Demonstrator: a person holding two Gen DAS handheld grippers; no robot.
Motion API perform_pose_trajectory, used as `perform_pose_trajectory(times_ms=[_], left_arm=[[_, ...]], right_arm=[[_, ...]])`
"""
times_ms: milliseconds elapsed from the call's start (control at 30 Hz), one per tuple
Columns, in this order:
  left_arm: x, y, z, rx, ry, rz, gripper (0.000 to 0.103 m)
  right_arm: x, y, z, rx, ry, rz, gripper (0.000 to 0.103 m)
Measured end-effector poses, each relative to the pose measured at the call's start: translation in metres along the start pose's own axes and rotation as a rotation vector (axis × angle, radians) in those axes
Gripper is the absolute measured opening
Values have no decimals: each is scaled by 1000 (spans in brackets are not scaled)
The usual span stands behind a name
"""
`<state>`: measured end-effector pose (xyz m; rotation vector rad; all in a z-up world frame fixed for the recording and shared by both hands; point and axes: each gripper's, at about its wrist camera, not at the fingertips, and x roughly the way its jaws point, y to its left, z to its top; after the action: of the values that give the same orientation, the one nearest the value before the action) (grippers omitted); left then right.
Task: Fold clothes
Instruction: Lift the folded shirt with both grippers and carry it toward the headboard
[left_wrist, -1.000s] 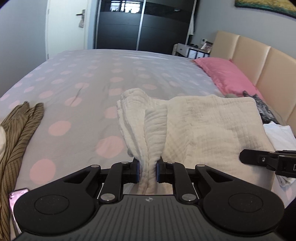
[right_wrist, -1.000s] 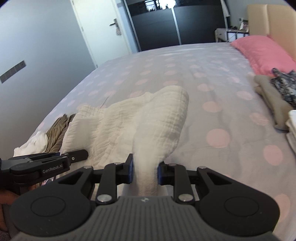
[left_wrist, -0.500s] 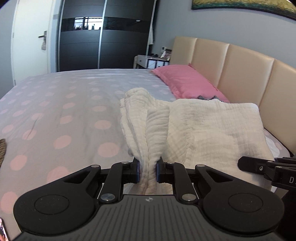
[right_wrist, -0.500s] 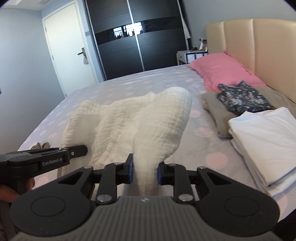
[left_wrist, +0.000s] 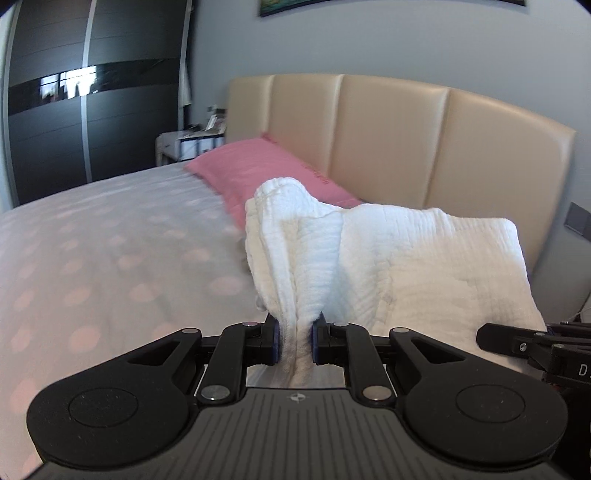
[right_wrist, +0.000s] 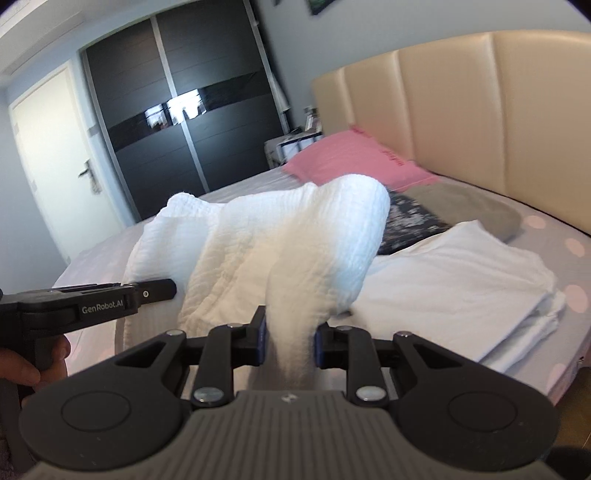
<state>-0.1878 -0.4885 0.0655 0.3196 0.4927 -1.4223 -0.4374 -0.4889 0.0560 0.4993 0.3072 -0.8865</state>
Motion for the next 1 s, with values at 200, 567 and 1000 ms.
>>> perform_pose_trajectory(times_ms=[200, 567, 1000], left_arm=[[48, -52, 52, 144, -26, -92, 13], [144, -133, 104, 392, -5, -199, 13], [297, -178, 68, 500, 156, -310, 14]], right_arm=[[1, -63, 37, 133, -50, -78, 26], [28, -160, 81, 340, -59, -183, 26], [119, -259, 72, 386, 84, -359, 26]])
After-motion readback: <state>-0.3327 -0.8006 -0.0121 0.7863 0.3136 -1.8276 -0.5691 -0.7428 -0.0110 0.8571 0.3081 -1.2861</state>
